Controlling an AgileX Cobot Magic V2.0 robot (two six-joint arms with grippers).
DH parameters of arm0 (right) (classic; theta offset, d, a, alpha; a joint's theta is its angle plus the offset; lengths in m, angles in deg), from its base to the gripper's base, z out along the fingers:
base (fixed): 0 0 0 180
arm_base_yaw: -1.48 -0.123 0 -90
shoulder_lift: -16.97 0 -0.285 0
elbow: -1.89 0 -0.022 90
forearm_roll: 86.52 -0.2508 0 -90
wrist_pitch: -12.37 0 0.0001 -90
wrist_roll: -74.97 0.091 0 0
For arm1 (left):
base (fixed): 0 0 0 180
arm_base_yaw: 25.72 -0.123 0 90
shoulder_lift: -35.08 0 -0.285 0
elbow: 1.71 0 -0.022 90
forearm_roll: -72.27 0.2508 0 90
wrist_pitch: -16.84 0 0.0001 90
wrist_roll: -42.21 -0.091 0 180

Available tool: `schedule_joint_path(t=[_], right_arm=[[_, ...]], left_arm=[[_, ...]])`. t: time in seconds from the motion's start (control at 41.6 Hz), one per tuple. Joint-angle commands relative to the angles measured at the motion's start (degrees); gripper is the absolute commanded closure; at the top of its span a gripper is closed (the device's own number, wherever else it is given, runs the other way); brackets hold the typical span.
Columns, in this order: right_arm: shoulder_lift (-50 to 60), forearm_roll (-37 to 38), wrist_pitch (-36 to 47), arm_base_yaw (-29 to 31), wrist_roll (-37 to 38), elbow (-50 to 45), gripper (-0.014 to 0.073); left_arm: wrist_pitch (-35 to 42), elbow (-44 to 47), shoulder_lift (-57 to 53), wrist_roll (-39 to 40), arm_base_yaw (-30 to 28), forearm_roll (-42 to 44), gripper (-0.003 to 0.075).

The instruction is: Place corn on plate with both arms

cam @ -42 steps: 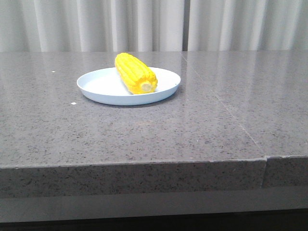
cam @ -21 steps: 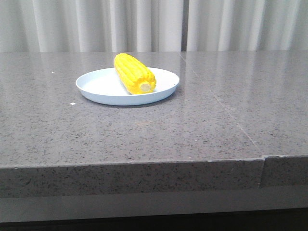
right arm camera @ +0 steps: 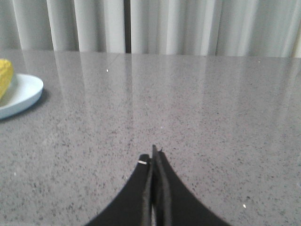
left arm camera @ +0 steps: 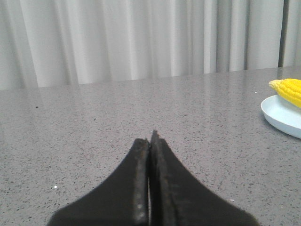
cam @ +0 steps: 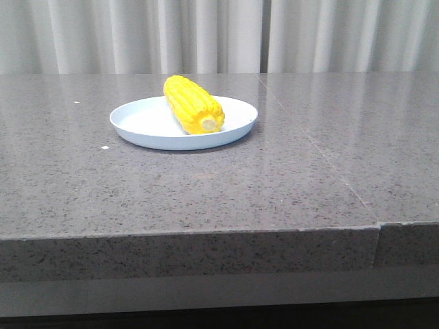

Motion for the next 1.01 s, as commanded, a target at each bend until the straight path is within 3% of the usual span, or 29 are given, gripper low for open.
schedule_joint_path(t=[0.0,0.984], right_arm=[[0.7,-0.1,6.1,0.5,1.1,1.0,0.0662],[0.7,-0.3,6.2,0.5,2.6,1.0,0.0662]], left_arm=[[5.0,0.2,-1.1,0.6,0.0,-0.5,0.074],[5.0,0.2,-1.1,0.6,0.0,-0.5,0.074]])
